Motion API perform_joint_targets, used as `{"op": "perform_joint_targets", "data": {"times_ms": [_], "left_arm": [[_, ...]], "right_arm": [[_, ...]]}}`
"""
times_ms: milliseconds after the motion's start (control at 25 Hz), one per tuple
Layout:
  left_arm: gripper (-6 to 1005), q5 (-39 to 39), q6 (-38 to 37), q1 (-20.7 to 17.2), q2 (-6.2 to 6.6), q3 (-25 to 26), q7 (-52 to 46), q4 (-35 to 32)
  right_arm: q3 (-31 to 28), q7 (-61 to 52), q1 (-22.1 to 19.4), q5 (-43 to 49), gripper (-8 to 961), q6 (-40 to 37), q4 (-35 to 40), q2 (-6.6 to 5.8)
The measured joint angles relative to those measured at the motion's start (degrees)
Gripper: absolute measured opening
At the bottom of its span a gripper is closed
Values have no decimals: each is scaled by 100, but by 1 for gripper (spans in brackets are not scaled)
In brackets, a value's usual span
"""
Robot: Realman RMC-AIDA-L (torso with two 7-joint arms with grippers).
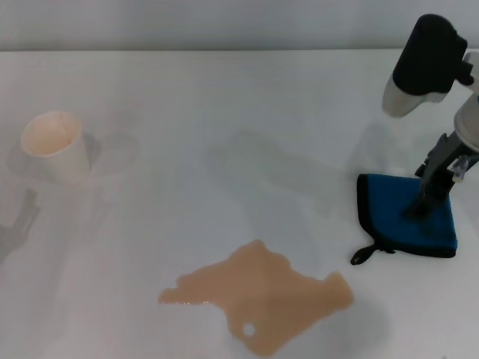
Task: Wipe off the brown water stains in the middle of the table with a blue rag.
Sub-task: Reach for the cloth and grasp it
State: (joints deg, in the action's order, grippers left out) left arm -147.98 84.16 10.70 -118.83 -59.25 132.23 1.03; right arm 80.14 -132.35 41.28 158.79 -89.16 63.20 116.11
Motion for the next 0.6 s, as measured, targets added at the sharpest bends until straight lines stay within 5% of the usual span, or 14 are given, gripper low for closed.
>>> {"op": "perform_joint_targets", "data": {"times_ms": [600], "left_arm": [[876,-13,64,-10,-8,7,-204,-227]], "right_arm": [[537,-95,44,-20,812,522,-567,5]]}}
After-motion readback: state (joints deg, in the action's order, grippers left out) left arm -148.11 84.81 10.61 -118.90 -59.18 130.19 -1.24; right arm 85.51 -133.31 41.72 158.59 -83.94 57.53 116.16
